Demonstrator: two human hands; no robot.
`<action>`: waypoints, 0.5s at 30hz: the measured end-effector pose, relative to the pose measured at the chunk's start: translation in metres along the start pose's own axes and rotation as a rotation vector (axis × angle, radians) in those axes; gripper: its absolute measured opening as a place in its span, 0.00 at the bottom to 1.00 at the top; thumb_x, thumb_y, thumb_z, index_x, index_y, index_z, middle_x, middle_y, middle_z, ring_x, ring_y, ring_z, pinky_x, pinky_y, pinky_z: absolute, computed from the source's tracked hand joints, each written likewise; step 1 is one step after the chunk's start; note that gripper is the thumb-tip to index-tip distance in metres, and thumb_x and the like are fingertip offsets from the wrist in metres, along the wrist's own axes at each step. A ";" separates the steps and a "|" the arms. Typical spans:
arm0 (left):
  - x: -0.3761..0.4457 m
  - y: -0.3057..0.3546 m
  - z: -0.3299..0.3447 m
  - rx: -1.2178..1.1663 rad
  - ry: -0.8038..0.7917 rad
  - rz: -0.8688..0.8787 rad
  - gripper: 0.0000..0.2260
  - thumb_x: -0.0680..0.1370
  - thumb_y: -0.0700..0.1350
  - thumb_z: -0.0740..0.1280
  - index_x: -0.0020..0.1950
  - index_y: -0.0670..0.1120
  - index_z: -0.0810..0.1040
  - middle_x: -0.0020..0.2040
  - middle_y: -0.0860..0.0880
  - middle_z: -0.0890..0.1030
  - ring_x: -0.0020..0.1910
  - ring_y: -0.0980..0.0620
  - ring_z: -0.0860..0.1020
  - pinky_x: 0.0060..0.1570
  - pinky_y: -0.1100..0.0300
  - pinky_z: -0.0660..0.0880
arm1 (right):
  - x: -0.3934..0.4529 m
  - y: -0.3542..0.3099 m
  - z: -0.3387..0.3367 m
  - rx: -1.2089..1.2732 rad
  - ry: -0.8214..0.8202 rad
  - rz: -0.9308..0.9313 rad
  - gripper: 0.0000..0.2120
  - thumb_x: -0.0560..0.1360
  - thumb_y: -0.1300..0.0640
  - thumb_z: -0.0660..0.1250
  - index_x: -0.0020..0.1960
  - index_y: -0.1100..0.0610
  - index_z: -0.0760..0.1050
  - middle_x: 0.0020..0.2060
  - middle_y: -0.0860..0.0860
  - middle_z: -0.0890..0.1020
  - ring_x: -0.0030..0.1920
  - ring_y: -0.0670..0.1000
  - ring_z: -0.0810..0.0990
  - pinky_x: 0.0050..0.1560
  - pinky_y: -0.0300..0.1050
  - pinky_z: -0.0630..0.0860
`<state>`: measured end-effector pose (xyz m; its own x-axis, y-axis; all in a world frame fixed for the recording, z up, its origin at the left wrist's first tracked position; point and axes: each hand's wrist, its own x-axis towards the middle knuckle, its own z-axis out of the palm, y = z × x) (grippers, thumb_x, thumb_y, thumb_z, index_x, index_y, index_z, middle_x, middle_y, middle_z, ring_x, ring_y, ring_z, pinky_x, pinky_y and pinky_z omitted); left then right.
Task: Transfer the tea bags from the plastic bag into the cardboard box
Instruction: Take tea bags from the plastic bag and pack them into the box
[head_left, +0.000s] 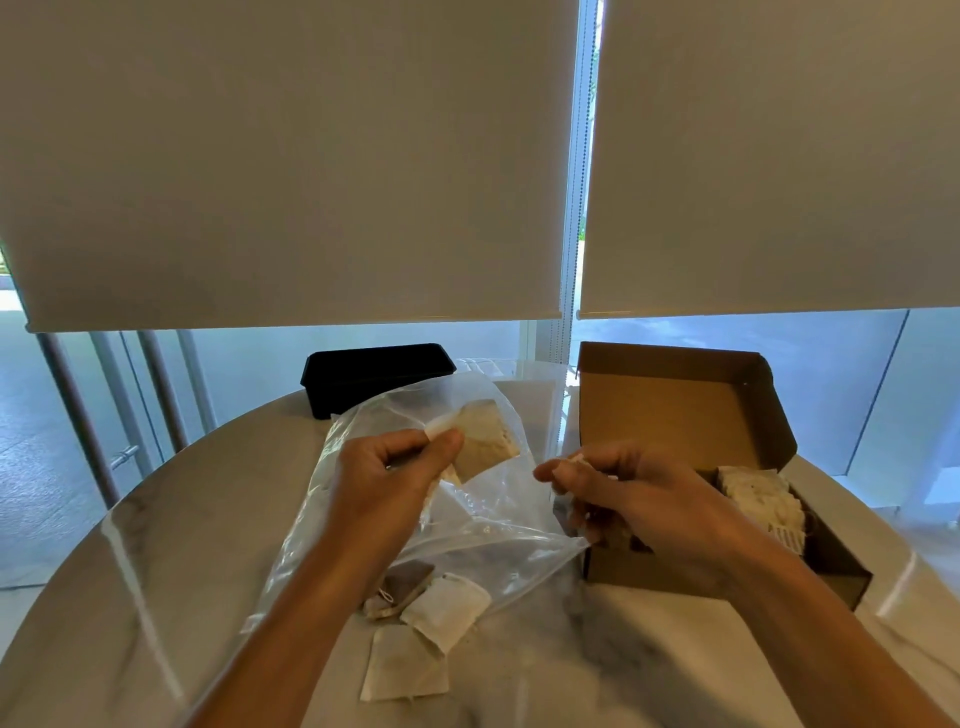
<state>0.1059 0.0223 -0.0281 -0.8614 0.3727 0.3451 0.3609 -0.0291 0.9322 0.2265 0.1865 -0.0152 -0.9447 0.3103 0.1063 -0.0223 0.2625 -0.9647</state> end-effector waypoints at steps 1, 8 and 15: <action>0.001 -0.002 0.000 -0.007 0.006 -0.007 0.12 0.74 0.46 0.70 0.31 0.47 0.80 0.21 0.57 0.68 0.22 0.61 0.66 0.31 0.64 0.66 | 0.000 0.000 -0.003 0.055 0.026 0.009 0.10 0.72 0.53 0.64 0.45 0.54 0.83 0.32 0.48 0.82 0.31 0.45 0.79 0.34 0.35 0.75; 0.005 -0.009 -0.001 0.058 0.018 0.010 0.03 0.71 0.46 0.74 0.39 0.47 0.84 0.33 0.51 0.83 0.33 0.58 0.79 0.34 0.67 0.73 | 0.004 0.003 -0.020 0.097 0.389 -0.173 0.12 0.66 0.49 0.67 0.47 0.51 0.83 0.36 0.49 0.84 0.40 0.51 0.82 0.42 0.42 0.77; -0.003 -0.008 0.004 0.179 -0.154 0.064 0.04 0.70 0.49 0.73 0.37 0.50 0.84 0.34 0.55 0.84 0.35 0.60 0.81 0.39 0.69 0.75 | 0.001 -0.001 -0.005 -0.138 0.241 -0.318 0.06 0.66 0.49 0.68 0.41 0.45 0.82 0.40 0.38 0.84 0.44 0.41 0.82 0.40 0.30 0.77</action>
<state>0.1071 0.0254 -0.0370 -0.7748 0.5132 0.3692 0.4826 0.1028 0.8698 0.2277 0.1912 -0.0132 -0.7941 0.3946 0.4623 -0.2406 0.4944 -0.8353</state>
